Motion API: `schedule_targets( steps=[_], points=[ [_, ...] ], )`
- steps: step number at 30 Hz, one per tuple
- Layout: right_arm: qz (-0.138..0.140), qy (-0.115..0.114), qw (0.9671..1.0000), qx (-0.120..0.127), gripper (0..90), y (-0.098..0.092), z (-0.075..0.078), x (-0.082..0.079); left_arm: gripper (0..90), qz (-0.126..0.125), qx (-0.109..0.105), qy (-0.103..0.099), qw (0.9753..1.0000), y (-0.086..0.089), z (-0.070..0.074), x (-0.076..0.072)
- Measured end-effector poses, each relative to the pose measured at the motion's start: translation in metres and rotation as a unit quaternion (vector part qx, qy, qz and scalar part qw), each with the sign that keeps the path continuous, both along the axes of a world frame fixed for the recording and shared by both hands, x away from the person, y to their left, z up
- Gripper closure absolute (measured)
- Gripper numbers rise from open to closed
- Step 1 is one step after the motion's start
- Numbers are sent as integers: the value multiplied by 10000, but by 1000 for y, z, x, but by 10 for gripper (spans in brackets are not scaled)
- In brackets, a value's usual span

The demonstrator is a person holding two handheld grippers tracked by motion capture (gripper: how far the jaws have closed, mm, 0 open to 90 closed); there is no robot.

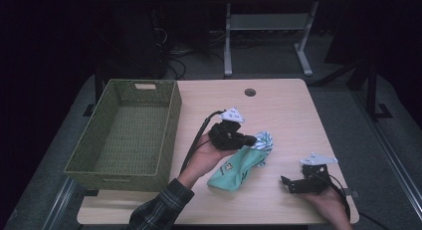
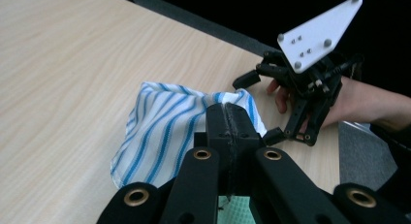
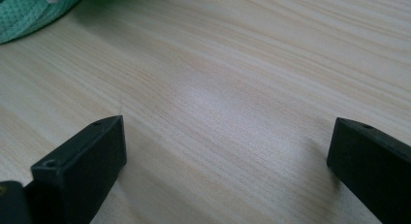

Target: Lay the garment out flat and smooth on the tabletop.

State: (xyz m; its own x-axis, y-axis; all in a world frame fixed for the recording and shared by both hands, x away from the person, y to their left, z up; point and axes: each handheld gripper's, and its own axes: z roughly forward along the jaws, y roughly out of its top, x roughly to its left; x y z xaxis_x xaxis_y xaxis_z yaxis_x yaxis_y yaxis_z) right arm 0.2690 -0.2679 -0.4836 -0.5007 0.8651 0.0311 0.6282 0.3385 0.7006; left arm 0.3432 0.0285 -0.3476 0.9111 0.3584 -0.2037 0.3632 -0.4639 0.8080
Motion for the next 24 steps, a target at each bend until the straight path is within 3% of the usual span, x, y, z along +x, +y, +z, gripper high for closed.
schedule_targets(
  steps=[13, 24],
  points=[
    [1, 1, 10000, -2, 1, 0, 0, 0, 899, 36, -328, -250, 9991, 5, 36, 2],
    [5, -6, 10000, 5, 1, 0, 0, 0, 899, -179, -765, -486, 9957, 4, 74, -7]
  ],
)
